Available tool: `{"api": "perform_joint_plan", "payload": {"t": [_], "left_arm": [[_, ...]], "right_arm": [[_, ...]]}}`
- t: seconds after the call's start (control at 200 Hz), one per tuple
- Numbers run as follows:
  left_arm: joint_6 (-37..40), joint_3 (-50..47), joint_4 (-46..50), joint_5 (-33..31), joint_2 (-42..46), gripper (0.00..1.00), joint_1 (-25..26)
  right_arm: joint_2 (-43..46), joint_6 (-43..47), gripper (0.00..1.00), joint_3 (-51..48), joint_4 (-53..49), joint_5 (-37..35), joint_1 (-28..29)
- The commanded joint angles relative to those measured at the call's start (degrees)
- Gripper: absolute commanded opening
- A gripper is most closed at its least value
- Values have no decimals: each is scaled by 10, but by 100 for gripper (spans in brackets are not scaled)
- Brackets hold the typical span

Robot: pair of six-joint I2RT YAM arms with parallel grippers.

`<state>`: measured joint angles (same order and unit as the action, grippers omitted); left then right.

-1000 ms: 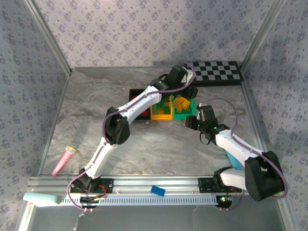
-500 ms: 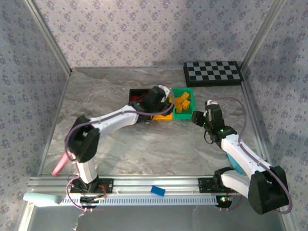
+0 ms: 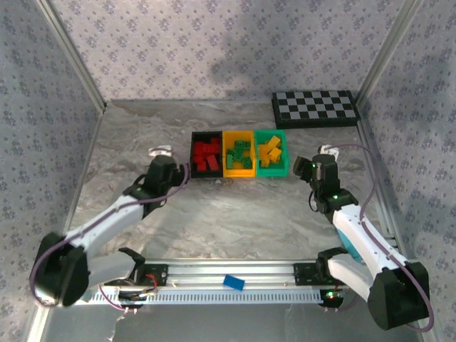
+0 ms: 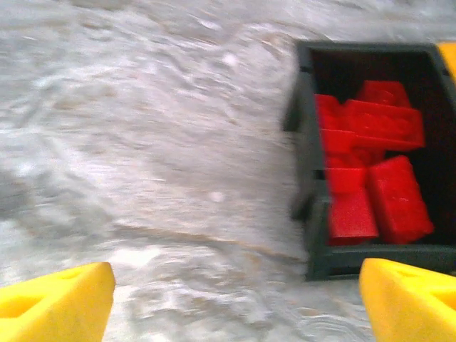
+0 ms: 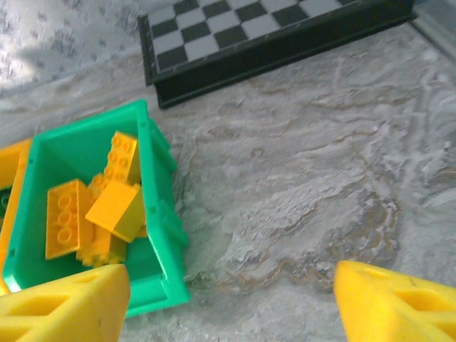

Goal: Sort the legos into containers by color
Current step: Reset both arms

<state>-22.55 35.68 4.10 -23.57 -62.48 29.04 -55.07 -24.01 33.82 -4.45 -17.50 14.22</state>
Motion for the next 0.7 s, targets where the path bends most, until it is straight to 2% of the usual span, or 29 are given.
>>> {"api": "perform_joint_plan", "payload": {"t": [0.0,0.085,0.1,0.12,0.235,0.355,0.45,0.56,0.695], "left_arm": [[-31,-47,-8,-35,98,97,-52],[-48,-85,13,-37,170,100,-113],[-50,-91,17,-38,182,100,-122],[-53,-98,21,-39,196,100,-136],[-78,-140,38,-82,265,100,-191],[-95,-216,-30,-171,325,100,-204],[-76,-258,-88,-189,358,100,-216],[-36,-285,-162,-181,355,100,-237],[48,-282,-240,-138,279,100,-260]], "right_arm": [[11,1,83,2,0,-69,-3],[12,-6,86,-2,6,-104,-1],[12,-7,96,-5,10,-112,-1],[12,-8,100,-8,15,-122,1],[16,-14,100,-25,46,-183,4],[8,9,100,-40,80,-226,2],[-12,42,100,-48,109,-240,-5],[-47,61,100,-50,117,-221,-26],[-67,75,100,-68,128,-212,-46]]}}
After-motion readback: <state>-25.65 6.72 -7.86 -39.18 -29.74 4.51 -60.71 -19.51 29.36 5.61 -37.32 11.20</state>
